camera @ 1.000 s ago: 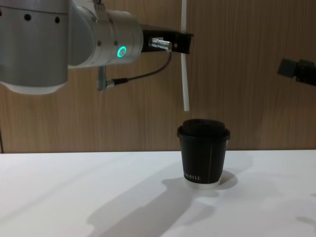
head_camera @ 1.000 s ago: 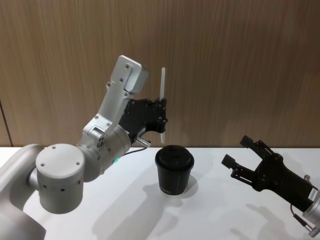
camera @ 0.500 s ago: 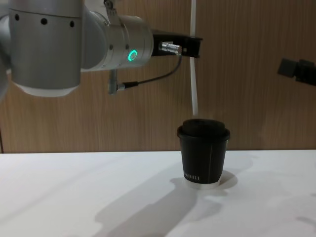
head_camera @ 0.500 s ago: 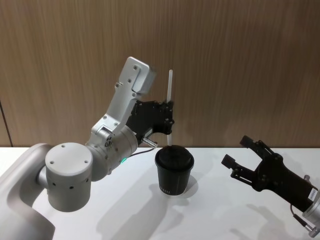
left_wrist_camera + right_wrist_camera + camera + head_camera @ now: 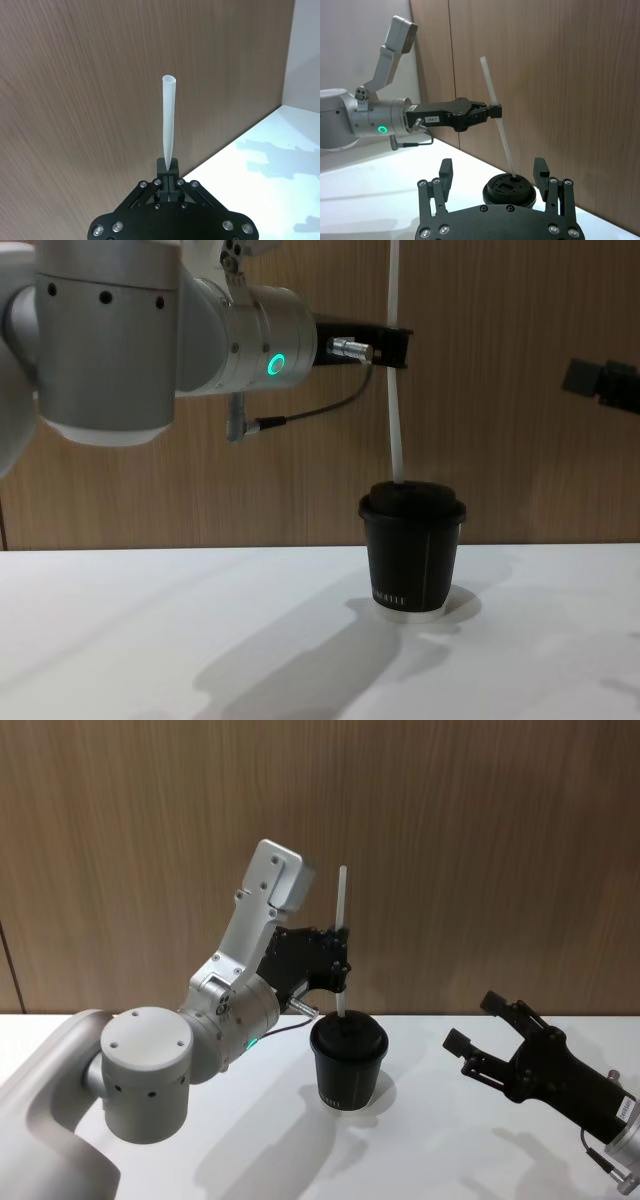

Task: Pick up the straw with one hand, pass it to the other hand, and insert it into the cup.

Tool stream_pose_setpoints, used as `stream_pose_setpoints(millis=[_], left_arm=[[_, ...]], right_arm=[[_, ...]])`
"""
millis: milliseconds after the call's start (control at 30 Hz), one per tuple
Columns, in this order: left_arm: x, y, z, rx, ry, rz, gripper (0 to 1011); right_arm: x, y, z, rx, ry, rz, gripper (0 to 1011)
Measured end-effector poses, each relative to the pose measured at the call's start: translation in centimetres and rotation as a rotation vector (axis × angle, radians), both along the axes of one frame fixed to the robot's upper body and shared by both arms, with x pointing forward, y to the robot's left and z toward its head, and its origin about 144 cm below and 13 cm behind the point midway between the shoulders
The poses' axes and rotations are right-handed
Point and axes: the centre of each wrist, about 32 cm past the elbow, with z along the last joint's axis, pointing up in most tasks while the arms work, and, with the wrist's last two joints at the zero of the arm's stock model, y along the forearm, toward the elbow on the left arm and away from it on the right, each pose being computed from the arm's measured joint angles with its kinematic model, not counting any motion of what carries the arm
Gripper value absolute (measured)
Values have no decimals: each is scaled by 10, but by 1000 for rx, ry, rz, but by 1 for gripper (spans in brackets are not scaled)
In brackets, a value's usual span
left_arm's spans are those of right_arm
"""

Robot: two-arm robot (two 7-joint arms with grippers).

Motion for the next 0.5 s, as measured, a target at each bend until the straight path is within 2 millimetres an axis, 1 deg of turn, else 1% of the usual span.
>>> stream_pose_setpoints(millis=[500], left_arm=[[5,-5,-4,-2,22,-10,6]], right_arm=[[0,0,0,0,0,0,1001]])
